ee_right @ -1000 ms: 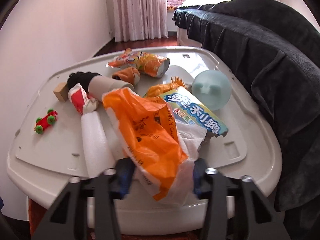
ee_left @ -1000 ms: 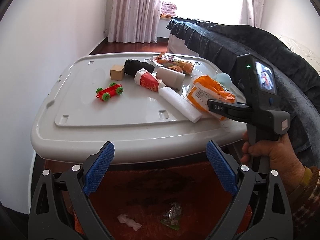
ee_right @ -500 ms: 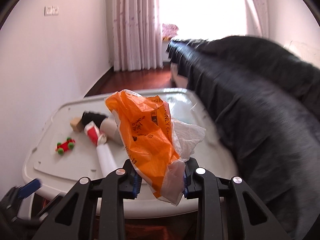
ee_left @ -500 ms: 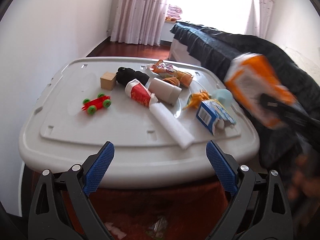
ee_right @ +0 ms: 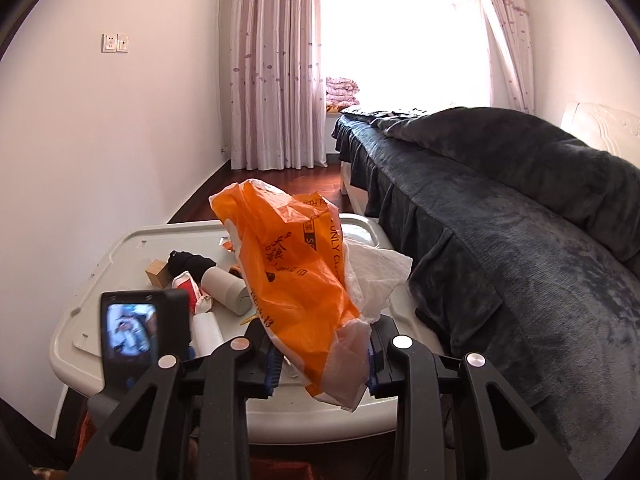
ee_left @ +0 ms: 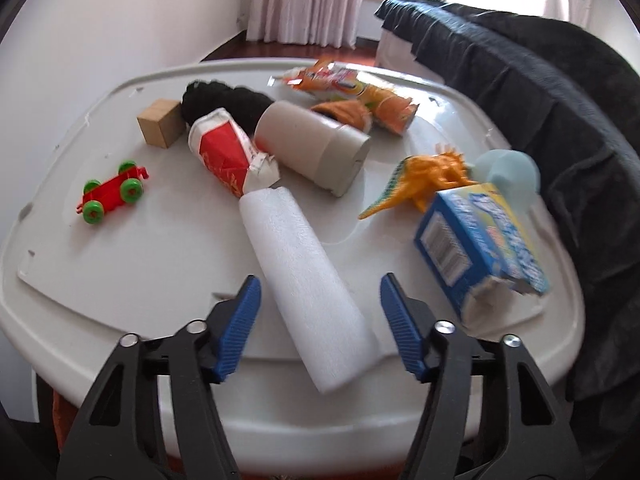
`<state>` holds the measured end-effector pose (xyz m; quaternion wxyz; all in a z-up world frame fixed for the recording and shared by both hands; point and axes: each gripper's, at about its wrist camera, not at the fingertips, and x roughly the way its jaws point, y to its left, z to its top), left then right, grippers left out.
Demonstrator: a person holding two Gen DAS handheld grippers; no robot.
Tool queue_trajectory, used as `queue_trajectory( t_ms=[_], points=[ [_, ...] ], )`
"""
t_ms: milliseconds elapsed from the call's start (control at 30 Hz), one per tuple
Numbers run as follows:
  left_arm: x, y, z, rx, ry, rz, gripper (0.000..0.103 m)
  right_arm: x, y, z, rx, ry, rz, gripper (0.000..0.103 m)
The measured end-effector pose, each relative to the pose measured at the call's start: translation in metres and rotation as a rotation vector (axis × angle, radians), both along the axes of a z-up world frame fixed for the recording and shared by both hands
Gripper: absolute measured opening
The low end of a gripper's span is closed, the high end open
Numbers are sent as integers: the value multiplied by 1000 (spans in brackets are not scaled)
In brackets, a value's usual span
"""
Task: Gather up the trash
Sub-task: 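Grasp the white foam tube with the left gripper while the right gripper grasps the orange plastic bag, then lower both held items over the orange bin and open both grippers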
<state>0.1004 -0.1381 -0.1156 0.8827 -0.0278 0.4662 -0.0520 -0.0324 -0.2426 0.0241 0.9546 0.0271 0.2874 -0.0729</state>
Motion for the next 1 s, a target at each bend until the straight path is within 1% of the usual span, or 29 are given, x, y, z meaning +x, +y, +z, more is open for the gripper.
queue_trajectory(
  t_ms=[33,67,133,167,233,333,400,533,600,767,833,900,1000],
  points=[
    [2,0,-2,7,1,2,52,0,0,-1,5,3,4,31],
    [3,0,-2,26,-16,2,50,1,0,-2,10,5,6,31],
    [7,0,-3,44,-26,-2,43,1,1,-3,11,7,11,31],
    [8,2,-4,41,-30,-6,41,0,2,-3,9,9,15,31],
    [7,4,-3,27,-39,-21,34,-1,5,-2,3,5,20,31],
    [-1,12,2,8,-65,-46,26,-3,7,-1,3,-2,24,31],
    [-10,21,7,6,-78,-56,25,-4,8,-1,2,-5,26,31],
    [-38,51,24,31,-130,-69,25,-8,12,0,12,-13,40,31],
    [-46,65,30,32,-138,-66,24,-10,18,1,14,-14,55,31],
    [-83,100,55,49,-182,-71,24,-24,41,10,5,-34,102,31],
    [-99,113,66,43,-194,-73,24,-33,50,14,15,-37,119,32],
    [-117,123,78,42,-208,-80,24,-41,59,14,35,-16,134,32],
    [-140,134,87,33,-205,-87,24,-55,74,4,73,56,160,32]
  ],
)
